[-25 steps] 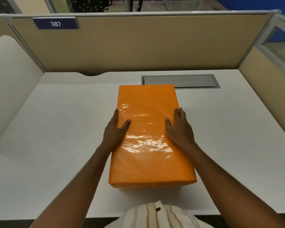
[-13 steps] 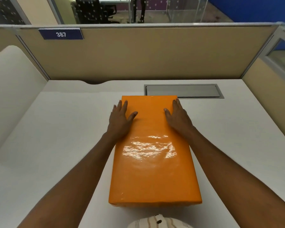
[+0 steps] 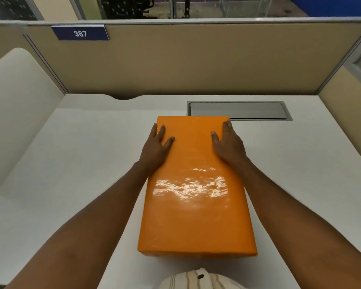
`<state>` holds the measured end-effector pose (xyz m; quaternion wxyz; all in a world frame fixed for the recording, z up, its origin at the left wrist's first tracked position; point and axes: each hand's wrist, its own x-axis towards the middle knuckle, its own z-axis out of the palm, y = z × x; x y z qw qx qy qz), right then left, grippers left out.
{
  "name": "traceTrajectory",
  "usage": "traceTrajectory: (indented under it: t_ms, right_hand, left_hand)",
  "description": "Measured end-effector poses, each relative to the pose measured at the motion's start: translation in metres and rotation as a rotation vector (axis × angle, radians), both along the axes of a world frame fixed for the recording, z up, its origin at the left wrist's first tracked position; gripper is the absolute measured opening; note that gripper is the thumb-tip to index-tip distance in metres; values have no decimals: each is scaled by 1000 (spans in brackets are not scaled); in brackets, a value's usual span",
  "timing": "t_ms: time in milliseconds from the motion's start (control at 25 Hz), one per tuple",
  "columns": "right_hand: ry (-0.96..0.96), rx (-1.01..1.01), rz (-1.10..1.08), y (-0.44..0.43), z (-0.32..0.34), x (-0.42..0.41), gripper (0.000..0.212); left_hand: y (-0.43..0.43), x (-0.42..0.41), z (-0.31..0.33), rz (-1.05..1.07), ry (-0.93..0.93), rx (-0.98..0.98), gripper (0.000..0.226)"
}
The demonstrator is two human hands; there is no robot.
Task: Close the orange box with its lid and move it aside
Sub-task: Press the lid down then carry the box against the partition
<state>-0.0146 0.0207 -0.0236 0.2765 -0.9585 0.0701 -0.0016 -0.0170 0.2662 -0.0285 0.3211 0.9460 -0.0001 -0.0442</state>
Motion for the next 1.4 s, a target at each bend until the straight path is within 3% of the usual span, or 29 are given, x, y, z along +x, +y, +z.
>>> traceTrajectory:
  t_ms: [240, 360, 480, 600, 720, 960, 1120, 1280, 1400]
  right_hand:
    - [155, 114, 86, -10, 18, 0, 75]
    - [8, 201, -41, -11, 25, -18, 68]
    - [-78, 309, -121, -14, 26, -63, 59]
    - [-15, 409, -89, -23, 13, -122, 52]
    - [77, 466, -66, -33, 3, -164, 56]
    - [219, 653, -2, -30, -4, -196, 66]
    - [160, 938, -110, -27, -10, -209, 51]
    - [132, 1084, -73, -34, -26, -235, 58]
    - [183, 1282, -97, -31, -30, -241, 48]
  left_hand:
    - [-3, -7, 22, -7, 86, 64, 77]
    - [-4, -28, 32, 48, 8, 18, 73]
    - [-4, -65, 36, 183, 31, -123, 69]
    - [5, -115, 34, 322, 93, -242, 62]
    - [15, -164, 31, 439, 110, -505, 45]
    - [14, -201, 26, 432, 188, -656, 46]
    - [23, -209, 17, 389, 307, -1006, 47]
    - [23, -222, -8, 392, 212, -1154, 45]
    - [14, -227, -12, 482, 156, -1187, 37]
